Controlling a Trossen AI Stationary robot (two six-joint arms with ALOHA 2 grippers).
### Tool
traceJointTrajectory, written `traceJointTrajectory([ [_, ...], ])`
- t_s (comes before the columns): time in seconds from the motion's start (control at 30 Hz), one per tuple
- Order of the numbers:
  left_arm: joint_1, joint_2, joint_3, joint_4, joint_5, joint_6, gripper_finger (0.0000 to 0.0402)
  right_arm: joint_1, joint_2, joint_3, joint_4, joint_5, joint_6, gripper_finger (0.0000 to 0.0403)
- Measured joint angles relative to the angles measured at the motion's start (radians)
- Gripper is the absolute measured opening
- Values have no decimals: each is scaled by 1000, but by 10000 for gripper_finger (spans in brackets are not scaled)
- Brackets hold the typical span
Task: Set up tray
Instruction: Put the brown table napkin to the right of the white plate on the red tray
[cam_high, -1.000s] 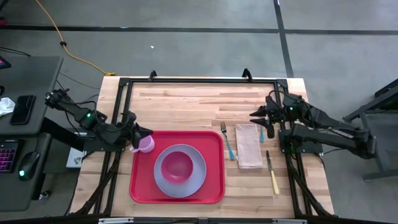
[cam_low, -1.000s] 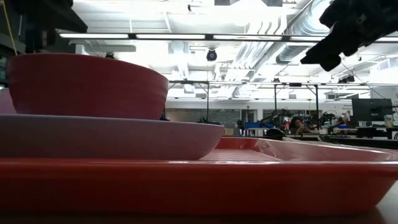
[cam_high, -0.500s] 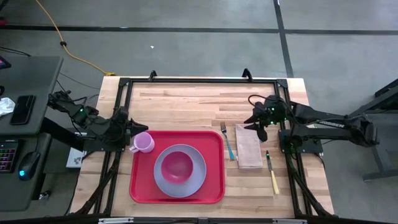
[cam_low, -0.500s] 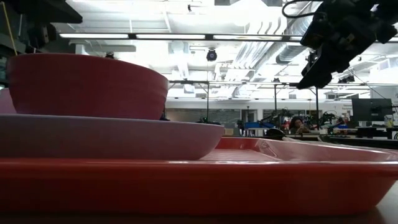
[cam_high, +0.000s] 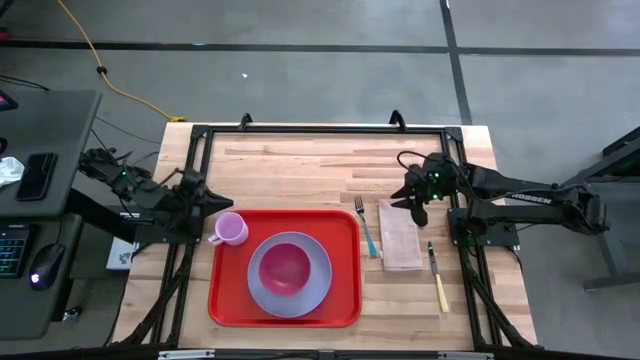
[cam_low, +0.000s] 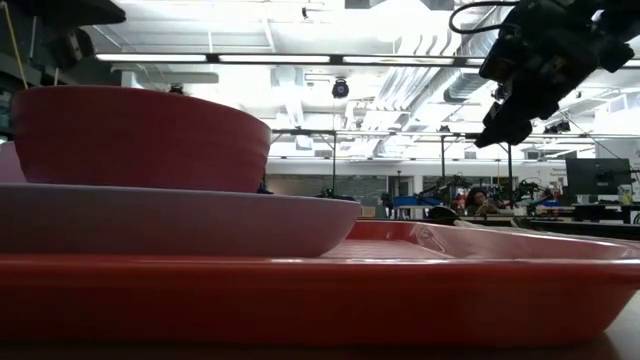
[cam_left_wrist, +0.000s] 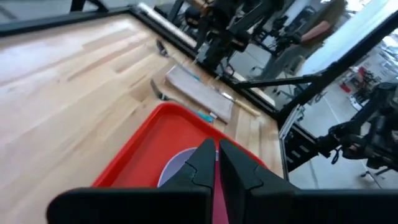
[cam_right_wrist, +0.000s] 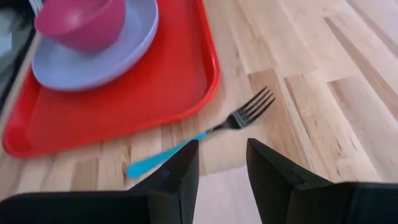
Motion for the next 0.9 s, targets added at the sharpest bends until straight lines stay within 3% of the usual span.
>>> traceJointTrajectory([
  [0.33, 0, -87, 0, 84, 66, 221, 49, -4, 0, 0, 23, 3, 110, 112],
  [0.73, 0, -222, -213, 247, 157, 247, 49, -3, 0, 0, -57, 15, 171, 112],
  [0.9, 0, -269, -241, 250, 162, 249, 49, -3, 19, 0, -111, 30, 212, 112],
])
